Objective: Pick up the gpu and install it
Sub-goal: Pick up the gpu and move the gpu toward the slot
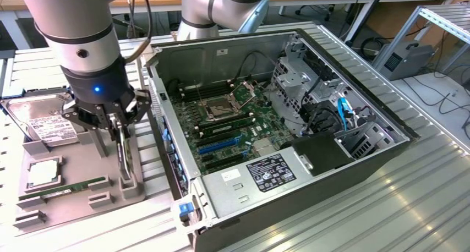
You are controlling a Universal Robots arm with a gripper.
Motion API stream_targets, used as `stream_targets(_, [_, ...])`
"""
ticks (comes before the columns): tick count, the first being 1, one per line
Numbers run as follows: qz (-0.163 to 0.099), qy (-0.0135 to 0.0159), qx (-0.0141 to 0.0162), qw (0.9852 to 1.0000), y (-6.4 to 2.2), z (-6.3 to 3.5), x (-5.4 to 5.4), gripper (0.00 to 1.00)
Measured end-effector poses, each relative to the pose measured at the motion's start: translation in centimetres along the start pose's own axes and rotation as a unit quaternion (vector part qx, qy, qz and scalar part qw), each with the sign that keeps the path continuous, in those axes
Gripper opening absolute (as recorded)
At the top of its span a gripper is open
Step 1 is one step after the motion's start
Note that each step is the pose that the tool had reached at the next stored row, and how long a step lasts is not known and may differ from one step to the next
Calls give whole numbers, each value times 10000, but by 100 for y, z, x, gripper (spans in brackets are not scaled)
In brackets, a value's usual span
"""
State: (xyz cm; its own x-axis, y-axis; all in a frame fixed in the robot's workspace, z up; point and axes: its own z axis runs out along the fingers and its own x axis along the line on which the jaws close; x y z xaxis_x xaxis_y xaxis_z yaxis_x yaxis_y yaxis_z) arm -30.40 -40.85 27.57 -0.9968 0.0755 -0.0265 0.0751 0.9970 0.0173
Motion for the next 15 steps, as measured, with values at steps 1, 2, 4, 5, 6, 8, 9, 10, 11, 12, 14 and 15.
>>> stream_targets(1, [0,0,0,10000,0,-7,0,27])
stream_targets(2, [0,0,0,10000,0,-15,0,27])
stream_targets(4, [0,0,0,10000,1,-30,-1,27])
stream_targets(5, [0,0,0,10000,1,-38,-1,27])
stream_targets(6, [0,0,0,10000,1,-47,-1,27])
stream_targets(8, [0,0,0,10000,1,-60,-2,27])
stream_targets(9, [0,0,0,10000,2,-65,-2,27])
stream_targets(10, [0,0,0,10000,1,-72,-2,27])
stream_targets(11, [0,0,0,10000,1,-77,-2,27])
stream_targets(12, [0,-1,-2,10000,2,-80,-2,27])
stream_targets(14, [0,0,-2,10000,2,-89,-3,27])
stream_targets(15, [0,0,-2,10000,2,-91,-3,27])
